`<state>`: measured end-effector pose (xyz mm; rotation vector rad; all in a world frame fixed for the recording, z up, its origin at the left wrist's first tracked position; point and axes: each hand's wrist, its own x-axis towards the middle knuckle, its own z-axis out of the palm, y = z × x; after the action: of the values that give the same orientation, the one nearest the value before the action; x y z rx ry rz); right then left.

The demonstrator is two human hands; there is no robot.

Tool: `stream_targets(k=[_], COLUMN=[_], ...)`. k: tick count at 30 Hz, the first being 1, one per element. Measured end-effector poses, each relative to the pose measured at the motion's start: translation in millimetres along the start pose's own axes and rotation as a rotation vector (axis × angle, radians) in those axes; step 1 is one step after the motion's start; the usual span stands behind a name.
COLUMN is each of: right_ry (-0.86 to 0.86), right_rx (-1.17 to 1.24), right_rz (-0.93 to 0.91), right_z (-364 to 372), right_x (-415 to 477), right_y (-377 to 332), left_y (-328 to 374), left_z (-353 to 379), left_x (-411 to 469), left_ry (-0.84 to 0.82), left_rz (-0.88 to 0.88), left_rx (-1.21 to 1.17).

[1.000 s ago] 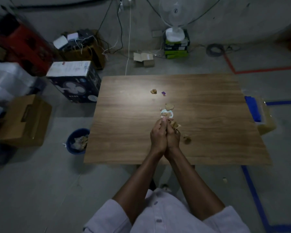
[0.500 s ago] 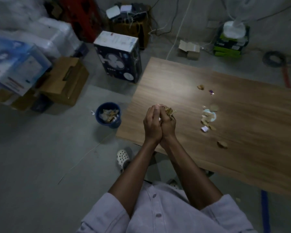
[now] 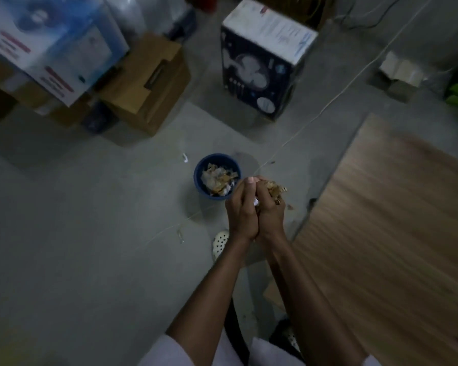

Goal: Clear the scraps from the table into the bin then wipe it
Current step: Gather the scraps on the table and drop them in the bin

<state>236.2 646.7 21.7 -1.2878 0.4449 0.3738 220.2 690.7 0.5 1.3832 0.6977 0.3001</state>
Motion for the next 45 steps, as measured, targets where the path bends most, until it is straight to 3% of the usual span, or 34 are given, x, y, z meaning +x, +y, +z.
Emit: stream_targets(k=[6,11,16,20,22,24,26,29,34,40,45], right_ry=[0.049,0.088,0.173,0.229,0.216,0.180,0.118,-0.003,-0.387,-0.319,-0.272], right_rx=[-0.053,-0.227,-0.278,-0.406,-0.461,-0.457,-0.487,-0.614,-0.915,-0.989,-0.882], right_rz=[0.120,0.137,0.145,0.082,0.101,0.138,0.130,-0.021,-0.124,-0.168,-0.193], right_z=[69,81,80,80,78,73,64,47,28,41,39], right_x=[138,243,330,391,415,431,437,433,452,439,366], right_y=[118,241,329,382,402,415,420,426,459,413,326], left_y=[-101,-227,-333,-400,-434,-459,-472,-485,-527,-457,-350], left_z=[-38,-55,-62,-69,-79,-91,-99,-103,-98,-89,-86], left_x=[141,230,306,360,378,388,391,385,379,368,330], left_ry=[0.070,0.170,0.153,0.115,0.099,0.044,-0.030,-0.148,-0.380,-0.301,-0.343], left_rz=[-0.197,-0.395,-0.530,-0.485,-0.302,-0.153,-0.045,0.122,0.082,0.054,-0.055], left_rx=[-0.070,-0.174,-0.265,-0.054,0.294,0.498,0.626,0.801,1.053,1.175,0.923])
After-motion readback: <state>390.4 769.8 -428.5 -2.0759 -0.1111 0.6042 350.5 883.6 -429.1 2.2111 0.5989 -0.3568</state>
